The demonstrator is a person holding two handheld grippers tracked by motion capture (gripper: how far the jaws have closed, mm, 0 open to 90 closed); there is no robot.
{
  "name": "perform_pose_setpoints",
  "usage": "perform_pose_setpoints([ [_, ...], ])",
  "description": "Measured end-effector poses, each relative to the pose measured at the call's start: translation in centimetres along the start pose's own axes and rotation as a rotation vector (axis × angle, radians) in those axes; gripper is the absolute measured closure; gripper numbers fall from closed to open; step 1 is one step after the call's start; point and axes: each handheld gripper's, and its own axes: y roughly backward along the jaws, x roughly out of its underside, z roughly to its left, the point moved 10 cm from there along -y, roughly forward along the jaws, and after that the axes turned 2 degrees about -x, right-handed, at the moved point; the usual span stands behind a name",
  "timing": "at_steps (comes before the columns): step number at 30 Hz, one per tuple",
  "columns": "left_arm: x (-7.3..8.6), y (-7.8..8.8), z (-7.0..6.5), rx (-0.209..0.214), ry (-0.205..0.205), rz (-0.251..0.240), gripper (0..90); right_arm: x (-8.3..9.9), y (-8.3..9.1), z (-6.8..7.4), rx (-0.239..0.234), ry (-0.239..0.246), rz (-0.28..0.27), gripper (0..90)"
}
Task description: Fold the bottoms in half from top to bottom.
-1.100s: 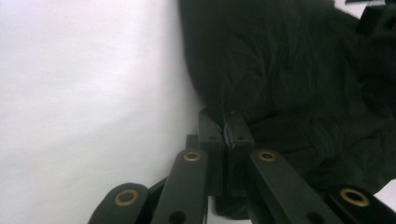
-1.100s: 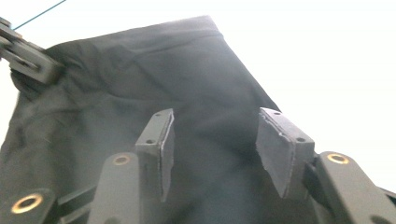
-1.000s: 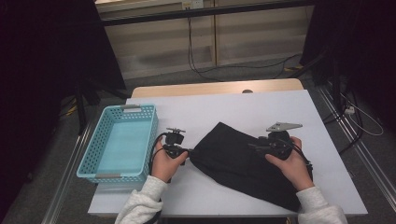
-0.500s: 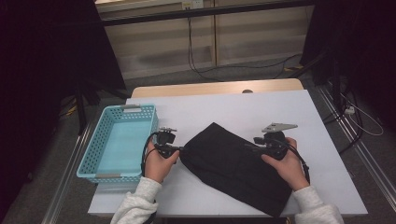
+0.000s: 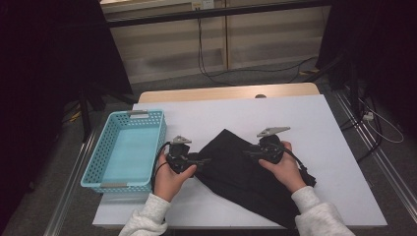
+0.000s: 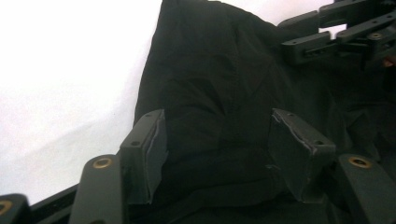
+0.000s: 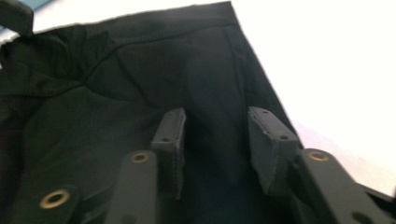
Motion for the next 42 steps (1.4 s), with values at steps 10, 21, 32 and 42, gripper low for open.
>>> perform_pose_setpoints([
  [10, 0.4, -0.5, -0.9, 0.012, -0.032, -0.003, 36.5, -0.4, -1.2, 0.8, -0.035, 0.004, 0.045, 86.4],
  [21, 0.4, -0.7, -1.9, 0.025, -0.069, -0.004, 36.2, -3.3, 0.6, 1.5, -0.075, -0.027, -0.022, 87.1],
  [32, 0.7, -1.1, -2.0, 0.027, -0.076, 0.008, 36.2, -1.8, -1.6, 0.6, -0.017, 0.024, 0.061, 84.2],
  [42, 0.5, -0.8, -1.7, 0.023, -0.071, -0.002, 35.3, -1.3, -0.7, -1.7, 0.079, 0.014, 0.035, 62.5],
])
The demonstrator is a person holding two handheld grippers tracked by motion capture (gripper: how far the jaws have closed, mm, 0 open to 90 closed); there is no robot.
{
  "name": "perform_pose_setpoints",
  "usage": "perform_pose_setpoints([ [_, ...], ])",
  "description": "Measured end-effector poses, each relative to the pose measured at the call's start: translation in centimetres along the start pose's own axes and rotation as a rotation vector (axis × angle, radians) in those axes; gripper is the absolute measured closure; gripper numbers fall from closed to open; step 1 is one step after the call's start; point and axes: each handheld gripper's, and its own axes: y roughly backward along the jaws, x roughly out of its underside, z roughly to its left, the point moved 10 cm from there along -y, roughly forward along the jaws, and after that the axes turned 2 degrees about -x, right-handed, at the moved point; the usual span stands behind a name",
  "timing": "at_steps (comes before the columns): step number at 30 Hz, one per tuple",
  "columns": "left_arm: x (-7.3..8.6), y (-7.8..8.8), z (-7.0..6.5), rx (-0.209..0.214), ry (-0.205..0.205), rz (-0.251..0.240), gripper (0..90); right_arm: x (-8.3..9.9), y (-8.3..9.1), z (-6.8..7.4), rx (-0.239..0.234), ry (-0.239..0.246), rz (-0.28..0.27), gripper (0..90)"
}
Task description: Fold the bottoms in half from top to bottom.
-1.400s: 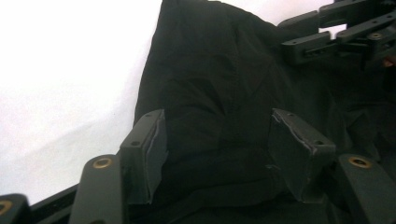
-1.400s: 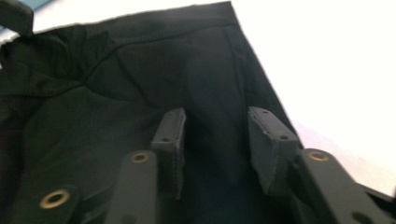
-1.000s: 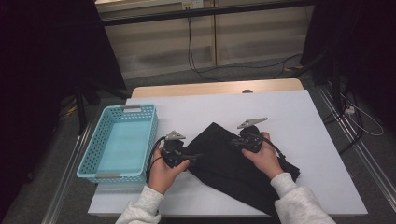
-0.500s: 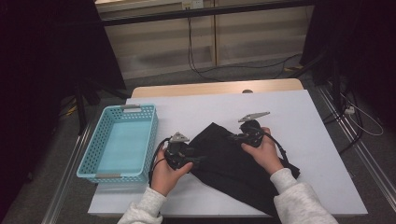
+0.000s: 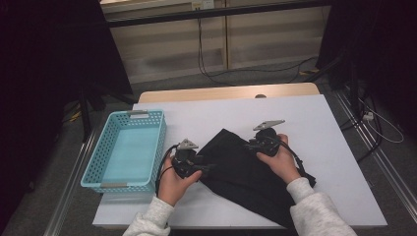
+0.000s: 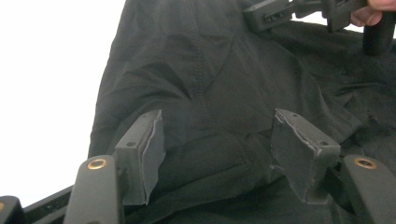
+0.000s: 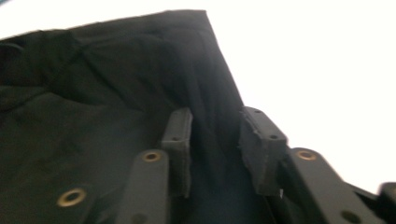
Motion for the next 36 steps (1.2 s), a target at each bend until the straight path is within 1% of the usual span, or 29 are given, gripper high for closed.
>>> perform_pose_setpoints([
  [2, -0.1, 0.1, 0.0, 0.0, 0.001, -0.006, 35.0, 0.4, -0.2, -0.1, -0.004, -0.01, 0.01, 63.0],
  [3, -0.2, 0.1, 0.0, -0.001, -0.001, -0.008, 34.9, 0.6, -0.3, 0.0, -0.011, -0.011, 0.011, 65.0],
  [4, -0.2, 0.2, 0.0, 0.001, -0.001, -0.007, 34.9, 0.6, -0.4, 0.2, -0.02, -0.013, 0.002, 69.7],
  [5, -0.2, 0.2, 0.0, 0.001, -0.002, -0.006, 34.8, 0.6, -0.4, 0.4, -0.037, -0.011, 0.001, 76.4],
  [6, -0.2, 0.2, 0.0, -0.001, -0.002, -0.007, 34.8, 0.6, -0.5, 0.5, -0.044, -0.008, 0.001, 79.0],
  [7, -0.1, 0.1, 0.0, 0.0, -0.002, -0.009, 34.7, 0.6, -0.5, 0.7, -0.043, 0.008, 0.003, 83.2],
  [8, -0.1, 0.1, 0.0, 0.001, -0.004, -0.007, 34.7, 0.5, -0.5, 0.8, -0.038, 0.031, 0.01, 84.1],
  [9, 0.0, 0.1, -0.1, 0.004, -0.007, 0.0, 34.7, 0.5, -0.5, 0.8, -0.035, 0.035, 0.02, 84.7],
  [11, 0.0, 0.0, -0.2, 0.007, -0.011, -0.002, 34.7, 0.3, -0.4, 0.8, -0.041, 0.011, 0.034, 85.2],
  [12, 0.0, 0.0, -0.2, 0.009, -0.013, -0.003, 34.6, 0.2, -0.2, 0.9, -0.051, -0.002, 0.036, 85.3],
  [13, -0.1, 0.0, -0.2, 0.01, -0.02, -0.004, 34.6, 0.1, -0.1, 0.9, -0.056, -0.004, 0.031, 85.3],
  [14, -0.1, 0.0, -0.2, 0.007, -0.024, -0.007, 34.4, -0.2, 0.2, 0.9, -0.06, -0.015, 0.018, 85.5],
  [17, 0.0, -0.1, -0.3, 0.013, -0.025, -0.01, 33.4, -0.9, 1.0, 1.0, -0.093, -0.059, -0.023, 85.6],
  [18, 0.1, -0.3, -0.4, 0.017, -0.024, -0.005, 33.3, -1.0, 1.2, 0.9, -0.095, -0.065, -0.025, 85.7],
  [20, 0.3, -0.6, -0.6, 0.021, -0.037, 0.003, 33.0, -1.0, 1.3, 0.9, -0.096, -0.071, -0.022, 85.7],
  [25, 1.0, -1.7, -0.7, 0.024, -0.066, 0.021, 32.9, -0.6, 1.0, 0.9, -0.099, -0.08, -0.012, 85.7],
  [26, 1.2, -1.9, -0.7, 0.024, -0.063, 0.024, 34.0, -0.5, 0.9, 1.0, -0.098, -0.079, -0.007, 85.6],
  [28, 1.5, -2.1, -0.7, 0.026, -0.062, 0.045, 38.7, -0.5, 0.8, 1.1, -0.097, -0.075, -0.001, 85.6],
  [30, 1.7, -2.4, -0.6, 0.011, -0.076, 0.044, 50.7, -0.3, 0.6, 1.1, -0.1, -0.072, 0.009, 85.6],
  [31, 1.7, -2.5, -0.6, 0.012, -0.082, 0.045, 52.8, -0.2, 0.5, 1.1, -0.096, -0.069, 0.013, 85.6],
  [33, 1.8, -2.6, -0.7, 0.015, -0.087, 0.049, 60.3, 0.0, 0.4, 1.1, -0.095, -0.067, 0.018, 85.6],
  [34, 1.8, -2.5, -0.7, 0.01, -0.094, 0.051, 64.1, 0.1, 0.3, 1.1, -0.094, -0.071, 0.019, 85.6],
  [36, 1.9, -2.5, -0.9, 0.012, -0.071, 0.06, 74.2, 0.3, 0.2, 1.1, -0.093, -0.069, 0.018, 85.6],
])
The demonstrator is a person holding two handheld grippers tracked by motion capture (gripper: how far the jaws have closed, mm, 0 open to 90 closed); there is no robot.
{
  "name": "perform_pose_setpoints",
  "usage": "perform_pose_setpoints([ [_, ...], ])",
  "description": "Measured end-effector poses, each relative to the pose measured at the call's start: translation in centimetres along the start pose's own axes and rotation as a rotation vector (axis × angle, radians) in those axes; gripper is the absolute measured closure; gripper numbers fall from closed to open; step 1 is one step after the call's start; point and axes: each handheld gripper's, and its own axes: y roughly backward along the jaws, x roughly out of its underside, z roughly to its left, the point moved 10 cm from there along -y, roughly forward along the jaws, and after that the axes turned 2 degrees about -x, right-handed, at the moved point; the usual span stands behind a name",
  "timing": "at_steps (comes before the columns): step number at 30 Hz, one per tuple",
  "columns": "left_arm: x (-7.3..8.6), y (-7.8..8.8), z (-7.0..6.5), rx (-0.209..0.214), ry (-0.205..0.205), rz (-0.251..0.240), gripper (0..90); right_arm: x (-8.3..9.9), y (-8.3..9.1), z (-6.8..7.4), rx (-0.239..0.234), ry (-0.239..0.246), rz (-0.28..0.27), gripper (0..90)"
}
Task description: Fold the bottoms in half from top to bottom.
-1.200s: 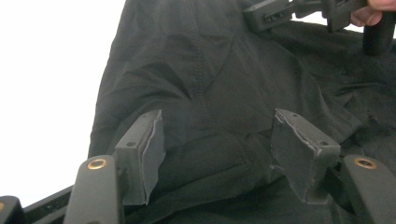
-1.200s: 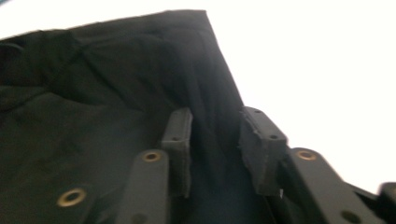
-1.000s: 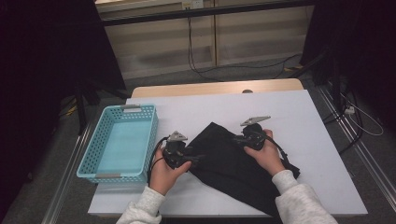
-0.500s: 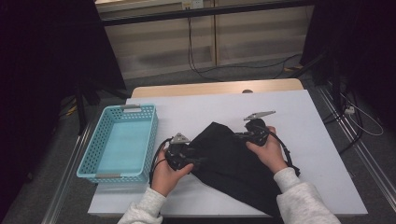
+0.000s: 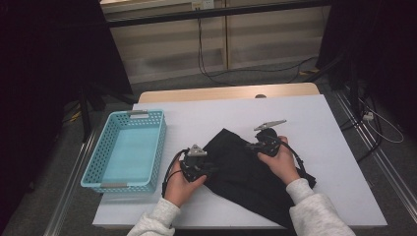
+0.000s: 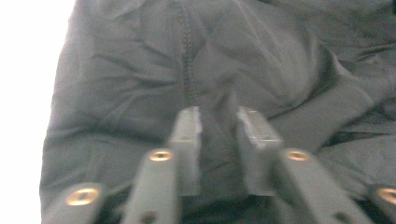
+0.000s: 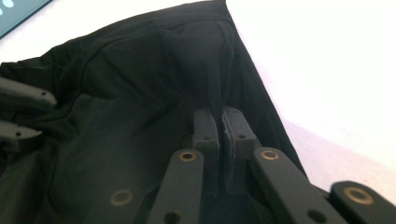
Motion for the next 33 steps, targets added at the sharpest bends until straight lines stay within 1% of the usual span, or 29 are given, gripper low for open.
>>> perform_pose_setpoints([
  [2, 0.1, 0.1, 0.0, -0.013, 0.013, 0.023, 82.0, 0.0, 0.1, 0.0, 0.0, -0.002, -0.002, 85.6],
  [4, -0.1, 0.3, -0.2, 0.006, 0.044, 0.022, 86.3, 0.0, 0.1, 0.1, -0.005, -0.003, -0.001, 85.7],
  [5, -0.2, 0.4, -0.2, 0.007, 0.045, 0.016, 86.9, 0.0, 0.2, 0.0, -0.003, -0.001, -0.001, 85.6],
  [7, -0.6, 1.0, -0.3, 0.026, 0.062, 0.001, 87.6, -0.2, 0.5, 0.0, 0.001, 0.002, -0.01, 85.7],
  [10, -1.6, 2.1, -0.4, 0.047, 0.08, -0.035, 88.1, -0.7, 1.2, -0.1, 0.0, -0.001, -0.024, 85.7],
  [14, -2.5, 3.3, -1.0, 0.089, 0.101, -0.071, 88.2, -1.2, 2.3, -0.1, -0.004, 0.002, -0.044, 85.7],
  [16, -2.8, 3.5, -1.4, 0.108, 0.103, -0.082, 88.2, -1.5, 2.9, -0.1, -0.007, 0.002, -0.057, 85.7],
  [17, -2.9, 3.5, -1.6, 0.108, 0.096, -0.084, 88.2, -1.6, 3.2, 0.0, -0.008, 0.003, -0.061, 85.8],
  [19, -3.1, 3.6, -2.2, 0.129, 0.094, -0.086, 88.2, -1.5, 3.8, 0.0, -0.006, 0.009, -0.059, 85.7],
  [20, -3.2, 3.7, -2.4, 0.133, 0.089, -0.084, 88.2, -1.5, 4.1, -0.1, -0.007, 0.009, -0.059, 85.7],
  [23, -3.5, 3.9, -3.0, 0.152, 0.09, -0.092, 88.1, -1.4, 4.9, -0.1, -0.01, 0.012, -0.06, 85.7],
  [27, -3.3, 3.5, -4.0, 0.179, 0.077, -0.079, 88.1, -1.0, 5.9, -0.2, -0.013, 0.011, -0.068, 85.7],
  [29, -3.1, 3.2, -4.4, 0.187, 0.068, -0.066, 88.1, -0.7, 6.3, -0.4, -0.008, 0.009, -0.068, 85.7],
  [33, -3.0, 3.0, -5.3, 0.202, 0.054, -0.054, 88.1, 0.1, 7.0, -0.5, -0.015, 0.001, -0.07, 85.6],
])
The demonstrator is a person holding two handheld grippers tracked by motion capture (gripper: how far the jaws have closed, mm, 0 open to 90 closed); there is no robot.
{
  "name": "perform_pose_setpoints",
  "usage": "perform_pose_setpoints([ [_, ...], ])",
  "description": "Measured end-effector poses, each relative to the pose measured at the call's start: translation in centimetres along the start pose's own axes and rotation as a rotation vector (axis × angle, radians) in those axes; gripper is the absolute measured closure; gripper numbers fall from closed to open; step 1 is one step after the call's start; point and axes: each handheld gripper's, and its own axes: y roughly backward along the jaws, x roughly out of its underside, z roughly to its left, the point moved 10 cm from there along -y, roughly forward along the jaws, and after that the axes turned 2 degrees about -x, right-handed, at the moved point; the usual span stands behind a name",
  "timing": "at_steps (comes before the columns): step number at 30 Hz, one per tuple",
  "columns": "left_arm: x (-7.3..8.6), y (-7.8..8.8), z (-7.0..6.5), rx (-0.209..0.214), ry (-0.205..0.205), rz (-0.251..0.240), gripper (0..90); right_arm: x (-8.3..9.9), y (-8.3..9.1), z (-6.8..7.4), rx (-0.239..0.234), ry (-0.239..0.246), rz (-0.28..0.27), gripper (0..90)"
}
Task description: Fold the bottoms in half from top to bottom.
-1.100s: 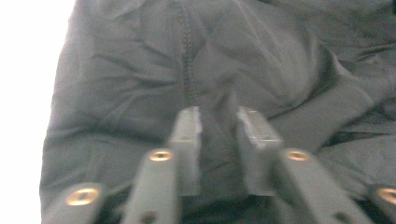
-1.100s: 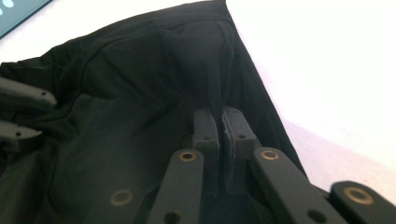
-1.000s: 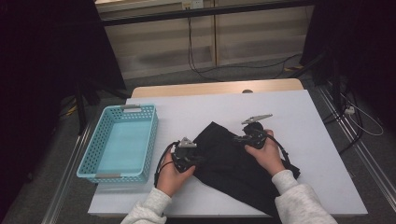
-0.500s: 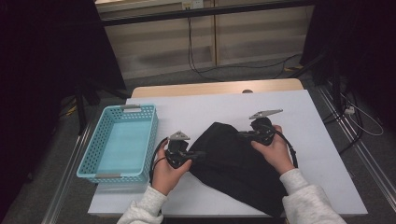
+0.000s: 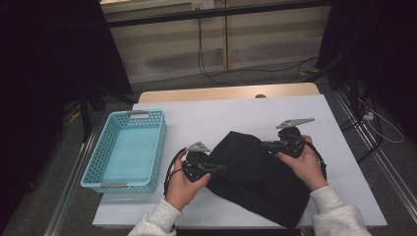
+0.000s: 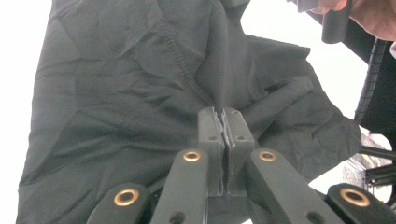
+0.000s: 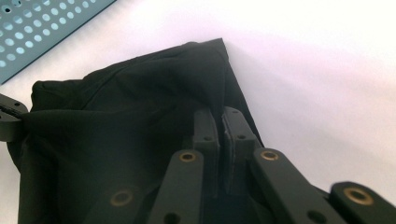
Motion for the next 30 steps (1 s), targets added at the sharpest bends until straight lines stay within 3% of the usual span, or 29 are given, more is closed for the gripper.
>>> perform_pose_setpoints([
  [13, 0.7, -1.4, -1.8, 0.044, -0.028, 0.047, 88.1, 1.9, 1.7, -0.5, 0.002, -0.013, -0.012, 85.6],
  [30, 0.6, -1.7, -3.2, 0.072, -0.056, 0.052, 88.1, 3.0, 3.1, -0.8, 0.002, -0.02, -0.01, 85.5],
])
